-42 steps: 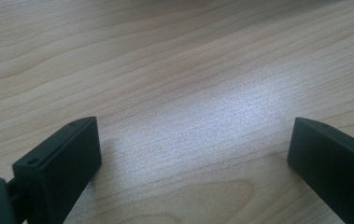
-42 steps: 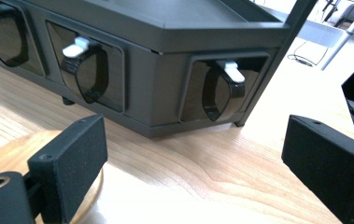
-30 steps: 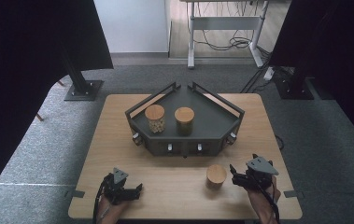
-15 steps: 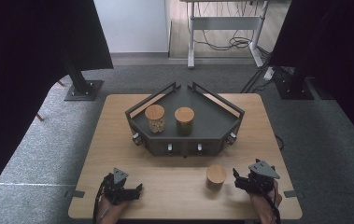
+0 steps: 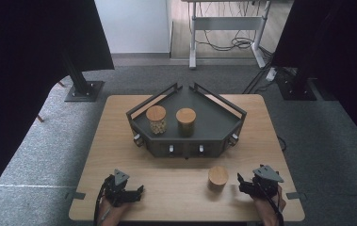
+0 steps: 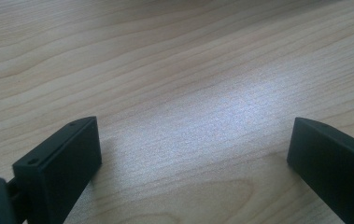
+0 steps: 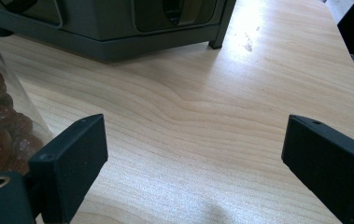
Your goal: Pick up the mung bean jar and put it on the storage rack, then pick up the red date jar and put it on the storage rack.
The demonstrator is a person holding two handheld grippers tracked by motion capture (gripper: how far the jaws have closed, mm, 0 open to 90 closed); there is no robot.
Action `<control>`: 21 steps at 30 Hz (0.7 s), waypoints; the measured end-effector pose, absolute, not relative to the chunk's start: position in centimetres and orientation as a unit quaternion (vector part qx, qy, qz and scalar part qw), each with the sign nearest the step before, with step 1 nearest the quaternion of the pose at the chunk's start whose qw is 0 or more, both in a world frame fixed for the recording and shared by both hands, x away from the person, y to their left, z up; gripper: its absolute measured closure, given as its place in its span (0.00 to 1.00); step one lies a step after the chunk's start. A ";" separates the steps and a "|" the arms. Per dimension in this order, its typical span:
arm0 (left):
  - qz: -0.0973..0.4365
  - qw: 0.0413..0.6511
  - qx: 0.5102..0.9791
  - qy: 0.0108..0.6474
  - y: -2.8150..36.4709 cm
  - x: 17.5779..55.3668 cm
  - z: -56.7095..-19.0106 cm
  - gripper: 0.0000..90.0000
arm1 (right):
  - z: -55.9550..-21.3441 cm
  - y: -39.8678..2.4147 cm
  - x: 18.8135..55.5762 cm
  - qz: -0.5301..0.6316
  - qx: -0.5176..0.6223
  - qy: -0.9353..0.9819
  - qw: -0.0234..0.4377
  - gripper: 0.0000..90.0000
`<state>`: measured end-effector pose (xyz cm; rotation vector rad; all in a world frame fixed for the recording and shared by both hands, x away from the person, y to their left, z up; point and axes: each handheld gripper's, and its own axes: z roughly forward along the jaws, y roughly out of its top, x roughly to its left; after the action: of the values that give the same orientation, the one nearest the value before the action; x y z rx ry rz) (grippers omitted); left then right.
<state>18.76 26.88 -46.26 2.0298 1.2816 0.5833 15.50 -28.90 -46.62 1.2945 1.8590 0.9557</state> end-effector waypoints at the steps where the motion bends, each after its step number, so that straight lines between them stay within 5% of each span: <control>1: 0.223 0.329 0.776 0.490 26.9 18.8 -46.3 0.03 | -46.6 -28.9 15.5 0.367 0.495 0.712 0.336 0.07; 21: 0.223 0.329 0.776 0.490 26.9 18.7 -46.3 0.03 | -46.5 -28.5 15.3 0.375 0.488 0.714 0.335 0.07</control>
<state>18.73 26.88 -46.26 2.0296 1.2823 0.5835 15.27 -28.51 -46.51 1.2731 1.8623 0.9787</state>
